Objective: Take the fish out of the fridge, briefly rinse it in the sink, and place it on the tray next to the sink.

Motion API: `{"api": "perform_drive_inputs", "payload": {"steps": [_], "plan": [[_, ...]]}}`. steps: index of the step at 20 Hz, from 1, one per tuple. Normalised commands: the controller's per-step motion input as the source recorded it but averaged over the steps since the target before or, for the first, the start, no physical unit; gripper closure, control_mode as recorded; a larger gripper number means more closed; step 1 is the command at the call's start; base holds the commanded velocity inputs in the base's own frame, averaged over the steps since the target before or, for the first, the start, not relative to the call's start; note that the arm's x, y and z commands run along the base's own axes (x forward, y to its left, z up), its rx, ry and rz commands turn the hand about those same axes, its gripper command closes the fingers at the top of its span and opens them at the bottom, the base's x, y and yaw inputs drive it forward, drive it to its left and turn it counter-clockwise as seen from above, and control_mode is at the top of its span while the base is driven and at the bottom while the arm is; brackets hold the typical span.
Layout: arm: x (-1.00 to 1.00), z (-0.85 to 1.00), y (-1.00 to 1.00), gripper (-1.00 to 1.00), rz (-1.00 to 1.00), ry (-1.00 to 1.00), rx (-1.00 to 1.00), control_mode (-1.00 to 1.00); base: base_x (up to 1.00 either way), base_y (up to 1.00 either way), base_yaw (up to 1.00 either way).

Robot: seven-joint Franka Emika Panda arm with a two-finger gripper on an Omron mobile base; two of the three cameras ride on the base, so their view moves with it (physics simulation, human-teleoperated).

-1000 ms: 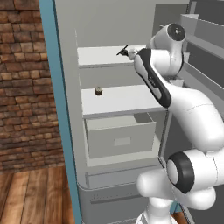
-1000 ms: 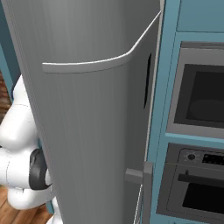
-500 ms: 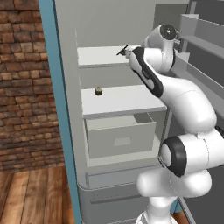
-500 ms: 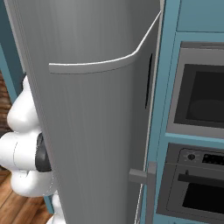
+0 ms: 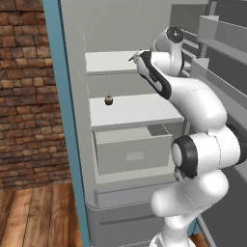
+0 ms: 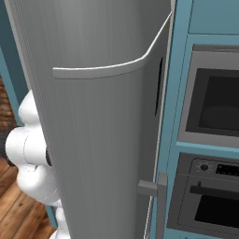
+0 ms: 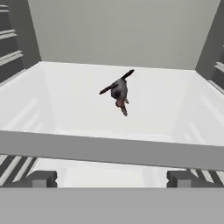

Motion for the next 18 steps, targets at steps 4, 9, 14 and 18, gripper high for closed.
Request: {"api": "perform_drive_inputs", "payload": {"steps": [4, 9, 14, 18], "plan": [[0.57, -0.08, 0.1, -1.0, -0.1, 0.06, 0.0, -1.0, 0.0, 0.0, 0.0], [0.71, -0.07, 0.0, -1.0, -0.04, 0.05, 0.0, -1.0, 0.0, 0.0, 0.0], [0.62, -0.11, -0.04, -1.0, 0.0, 0.06, 0.0, -1.0, 0.0, 0.0, 0.0], [0.48, -0.15, -0.29, -1.0, 0.0, 0.05, 0.0, -1.0, 0.0, 0.0, 0.0]]}}
